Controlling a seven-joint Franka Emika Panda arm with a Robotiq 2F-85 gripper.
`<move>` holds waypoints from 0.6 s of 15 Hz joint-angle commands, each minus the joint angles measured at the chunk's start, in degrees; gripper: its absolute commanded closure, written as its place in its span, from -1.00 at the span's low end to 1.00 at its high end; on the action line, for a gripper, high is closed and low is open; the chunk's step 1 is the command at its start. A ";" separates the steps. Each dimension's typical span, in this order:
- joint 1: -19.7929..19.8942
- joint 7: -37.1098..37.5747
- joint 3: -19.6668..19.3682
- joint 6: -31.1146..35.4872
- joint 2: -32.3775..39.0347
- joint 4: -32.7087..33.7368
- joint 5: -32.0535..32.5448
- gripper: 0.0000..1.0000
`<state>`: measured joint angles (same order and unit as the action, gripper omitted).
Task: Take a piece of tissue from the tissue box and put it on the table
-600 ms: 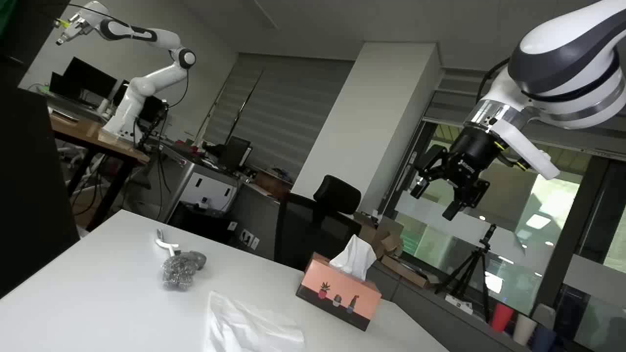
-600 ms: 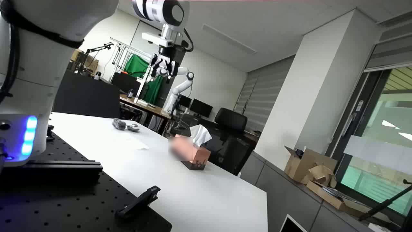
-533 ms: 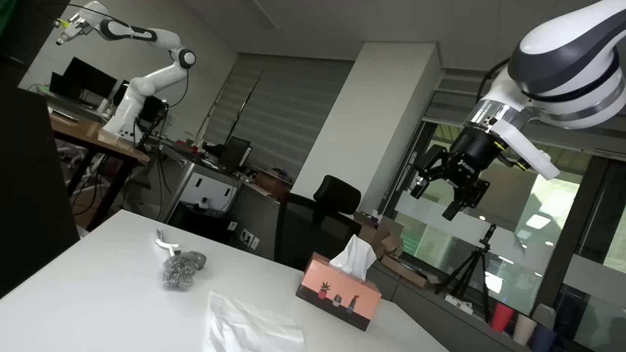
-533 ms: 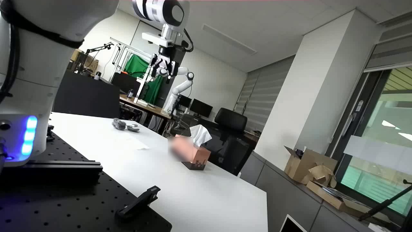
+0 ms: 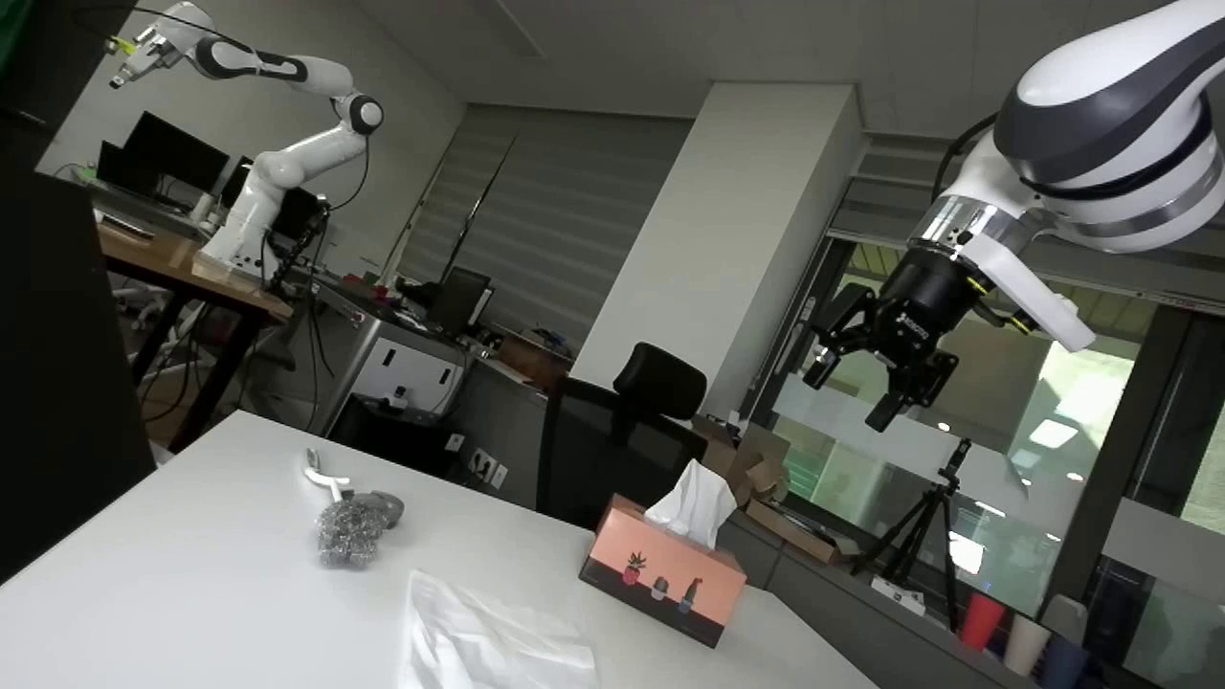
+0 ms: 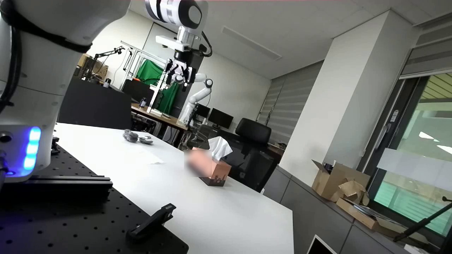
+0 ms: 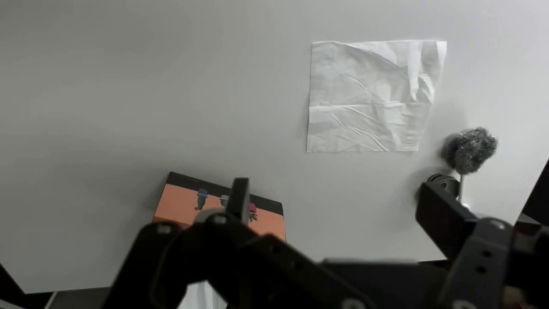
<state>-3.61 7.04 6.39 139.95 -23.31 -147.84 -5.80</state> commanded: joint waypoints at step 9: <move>3.02 -19.95 -7.13 0.22 16.90 13.49 9.24 -1.00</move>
<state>-2.17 -7.47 1.46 140.76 -15.48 -143.16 -0.62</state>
